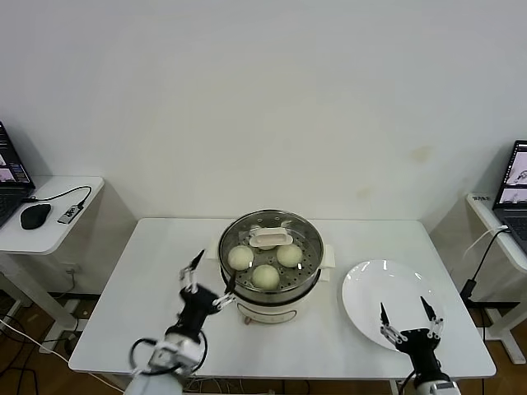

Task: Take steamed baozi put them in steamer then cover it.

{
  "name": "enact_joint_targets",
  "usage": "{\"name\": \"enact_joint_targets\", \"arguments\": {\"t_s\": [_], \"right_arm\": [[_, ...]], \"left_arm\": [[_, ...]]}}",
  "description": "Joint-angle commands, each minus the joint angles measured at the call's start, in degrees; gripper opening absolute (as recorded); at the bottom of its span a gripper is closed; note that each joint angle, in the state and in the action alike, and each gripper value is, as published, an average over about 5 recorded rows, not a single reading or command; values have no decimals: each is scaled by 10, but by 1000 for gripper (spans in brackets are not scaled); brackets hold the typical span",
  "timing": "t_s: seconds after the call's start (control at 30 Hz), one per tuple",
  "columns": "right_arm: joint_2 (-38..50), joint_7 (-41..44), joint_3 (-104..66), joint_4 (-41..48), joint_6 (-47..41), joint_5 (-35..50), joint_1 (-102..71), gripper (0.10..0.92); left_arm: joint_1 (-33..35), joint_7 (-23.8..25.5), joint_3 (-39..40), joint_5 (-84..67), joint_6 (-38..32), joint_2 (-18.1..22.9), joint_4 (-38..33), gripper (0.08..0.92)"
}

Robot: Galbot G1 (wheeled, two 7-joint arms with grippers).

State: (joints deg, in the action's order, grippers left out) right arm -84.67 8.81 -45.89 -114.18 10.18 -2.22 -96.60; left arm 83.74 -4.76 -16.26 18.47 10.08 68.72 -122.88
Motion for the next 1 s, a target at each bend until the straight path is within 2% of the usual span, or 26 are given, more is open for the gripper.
{"name": "enact_joint_targets", "arguments": {"t_s": [0.03, 0.2, 0.37, 1.0], "right_arm": [[30, 3, 40, 3, 4, 49, -27, 823], [29, 2, 54, 1, 3, 61, -30, 823], [31, 4, 60, 4, 5, 58, -36, 823], [38, 15, 74, -21, -40, 77, -58, 823]], "left_arm": [[203, -59, -137, -317, -163, 50, 29, 823], [194, -24, -132, -339, -168, 67, 69, 823], [197, -2, -133, -341, -170, 70, 80, 823], [192, 8, -130, -313, -136, 75, 78, 823]]}}
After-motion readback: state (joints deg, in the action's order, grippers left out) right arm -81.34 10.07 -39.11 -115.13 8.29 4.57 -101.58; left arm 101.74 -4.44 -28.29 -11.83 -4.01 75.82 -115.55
